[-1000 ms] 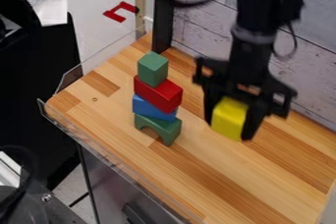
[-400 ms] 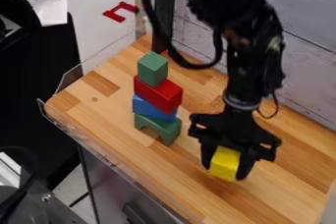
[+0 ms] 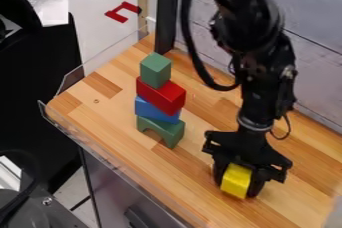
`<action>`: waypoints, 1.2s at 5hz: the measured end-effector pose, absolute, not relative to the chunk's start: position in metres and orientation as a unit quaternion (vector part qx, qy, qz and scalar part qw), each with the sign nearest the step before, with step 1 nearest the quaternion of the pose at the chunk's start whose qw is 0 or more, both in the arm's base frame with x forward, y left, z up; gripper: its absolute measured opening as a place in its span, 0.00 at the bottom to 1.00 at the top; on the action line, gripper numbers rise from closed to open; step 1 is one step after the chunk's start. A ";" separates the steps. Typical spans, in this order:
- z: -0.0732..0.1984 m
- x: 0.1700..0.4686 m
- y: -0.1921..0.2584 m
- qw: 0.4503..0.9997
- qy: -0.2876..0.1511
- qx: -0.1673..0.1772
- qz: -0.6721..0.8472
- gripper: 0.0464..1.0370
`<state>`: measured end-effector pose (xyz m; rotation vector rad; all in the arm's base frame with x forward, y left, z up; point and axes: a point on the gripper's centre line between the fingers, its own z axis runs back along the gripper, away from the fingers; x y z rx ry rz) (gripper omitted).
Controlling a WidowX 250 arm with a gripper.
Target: Move the yellow block to the center of the table
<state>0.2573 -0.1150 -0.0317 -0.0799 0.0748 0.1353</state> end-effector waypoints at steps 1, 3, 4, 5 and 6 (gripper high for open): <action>-0.032 0.259 -0.115 0.998 0.038 -0.033 0.038 0.57; -0.033 0.255 -0.107 0.999 0.036 -0.009 0.039 0.90; -0.026 0.248 -0.102 0.998 0.031 -0.007 0.049 0.96; -0.003 0.251 -0.103 0.998 0.004 -0.026 0.059 0.96; 0.043 0.253 -0.101 0.997 -0.040 -0.021 0.066 0.96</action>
